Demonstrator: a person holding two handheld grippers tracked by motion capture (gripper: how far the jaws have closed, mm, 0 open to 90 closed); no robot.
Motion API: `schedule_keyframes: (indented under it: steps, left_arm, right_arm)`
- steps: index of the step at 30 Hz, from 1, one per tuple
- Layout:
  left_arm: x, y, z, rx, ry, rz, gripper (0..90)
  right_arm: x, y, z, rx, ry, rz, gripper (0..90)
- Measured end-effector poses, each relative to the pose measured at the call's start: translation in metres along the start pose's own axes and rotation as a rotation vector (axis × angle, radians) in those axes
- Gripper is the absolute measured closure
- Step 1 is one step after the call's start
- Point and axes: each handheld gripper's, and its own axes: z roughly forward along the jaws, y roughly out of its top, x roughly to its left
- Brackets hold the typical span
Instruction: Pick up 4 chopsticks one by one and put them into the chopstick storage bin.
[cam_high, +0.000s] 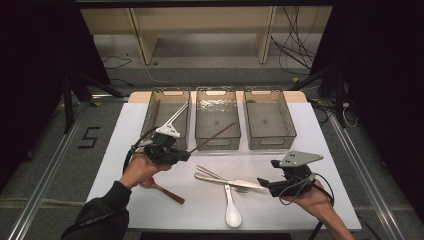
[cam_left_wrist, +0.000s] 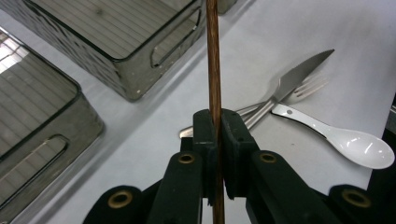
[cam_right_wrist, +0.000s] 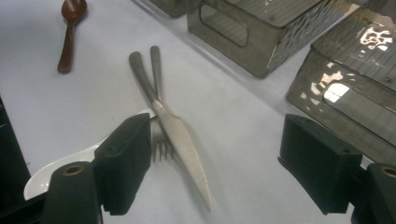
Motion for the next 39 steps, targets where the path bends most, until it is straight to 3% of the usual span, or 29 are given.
schedule_keyframes:
  steps: [5, 10, 16, 20, 23, 31, 39]
  left_arm:
    - [0.009, 0.004, -0.006, -0.027, 0.034, -0.033, 85.1]
    - [0.027, 0.006, -0.012, -0.059, 0.071, -0.081, 85.1]
    - [0.048, 0.01, -0.023, -0.094, 0.122, -0.141, 85.2]
    - [0.058, 0.014, -0.023, -0.091, 0.15, -0.16, 85.1]
    - [0.069, 0.016, -0.022, -0.073, 0.197, -0.172, 85.1]
    - [0.106, 0.017, -0.014, -0.048, 0.269, -0.259, 85.1]
    - [0.123, 0.019, -0.008, -0.035, 0.312, -0.295, 85.0]
  right_arm:
    - [-0.003, -0.002, -0.002, -0.018, -0.001, 0.04, 23.5]
    - [-0.006, -0.003, -0.004, -0.04, 0.001, 0.081, 21.3]
    - [-0.006, -0.003, -0.004, -0.039, 0.005, 0.086, 20.4]
    - [-0.005, -0.003, -0.004, -0.036, 0.004, 0.084, 20.3]
    - [-0.004, -0.003, -0.004, -0.034, 0.006, 0.082, 20.2]
    - [-0.003, -0.002, -0.004, -0.033, 0.014, 0.079, 20.2]
    - [-0.003, -0.002, -0.004, -0.034, 0.019, 0.077, 20.3]
